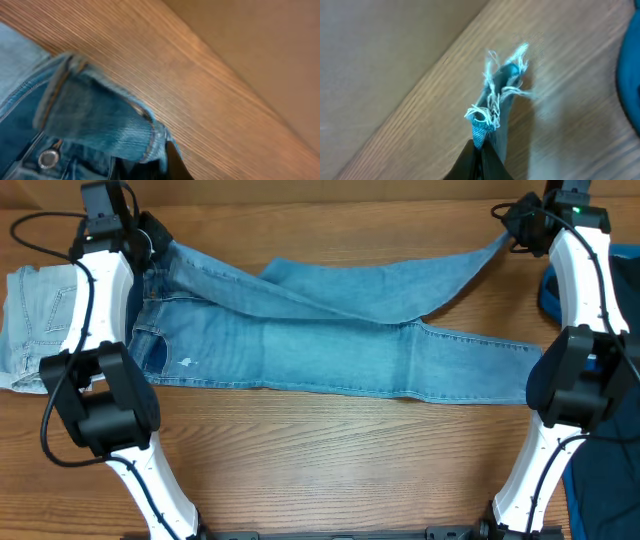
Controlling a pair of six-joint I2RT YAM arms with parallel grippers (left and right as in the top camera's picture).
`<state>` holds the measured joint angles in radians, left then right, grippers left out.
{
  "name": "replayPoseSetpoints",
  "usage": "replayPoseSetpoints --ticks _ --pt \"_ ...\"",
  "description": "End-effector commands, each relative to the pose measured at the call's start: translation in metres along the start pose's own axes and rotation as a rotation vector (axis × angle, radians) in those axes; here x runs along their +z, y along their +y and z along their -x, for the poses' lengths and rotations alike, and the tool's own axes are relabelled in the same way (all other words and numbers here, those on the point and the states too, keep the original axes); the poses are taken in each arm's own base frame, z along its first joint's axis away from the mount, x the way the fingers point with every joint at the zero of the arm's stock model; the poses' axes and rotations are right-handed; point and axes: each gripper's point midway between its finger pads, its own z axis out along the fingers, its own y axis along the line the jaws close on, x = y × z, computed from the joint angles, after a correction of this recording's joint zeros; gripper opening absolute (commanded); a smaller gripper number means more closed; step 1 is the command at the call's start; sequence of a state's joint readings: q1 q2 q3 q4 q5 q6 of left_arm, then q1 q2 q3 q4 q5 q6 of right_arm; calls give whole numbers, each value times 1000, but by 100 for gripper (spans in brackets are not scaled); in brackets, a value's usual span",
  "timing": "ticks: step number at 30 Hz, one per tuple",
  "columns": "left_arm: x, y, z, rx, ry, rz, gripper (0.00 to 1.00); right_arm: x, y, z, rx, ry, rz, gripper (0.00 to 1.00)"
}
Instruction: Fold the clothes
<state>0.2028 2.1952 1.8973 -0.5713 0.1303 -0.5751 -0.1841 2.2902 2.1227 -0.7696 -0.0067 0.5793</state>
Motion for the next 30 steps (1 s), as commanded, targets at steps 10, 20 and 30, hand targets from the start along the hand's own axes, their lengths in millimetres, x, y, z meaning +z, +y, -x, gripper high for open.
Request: replayPoseSetpoints --ticks 10,20,30 --pt "37 18 -13 137 23 67 58 47 -13 -10 -23 10 -24 6" --pt "-35 -50 44 301 -41 -77 100 25 16 -2 -194 32 84 100" --pt "-134 -13 3 238 208 174 4 -107 6 2 -199 165 -72 94"
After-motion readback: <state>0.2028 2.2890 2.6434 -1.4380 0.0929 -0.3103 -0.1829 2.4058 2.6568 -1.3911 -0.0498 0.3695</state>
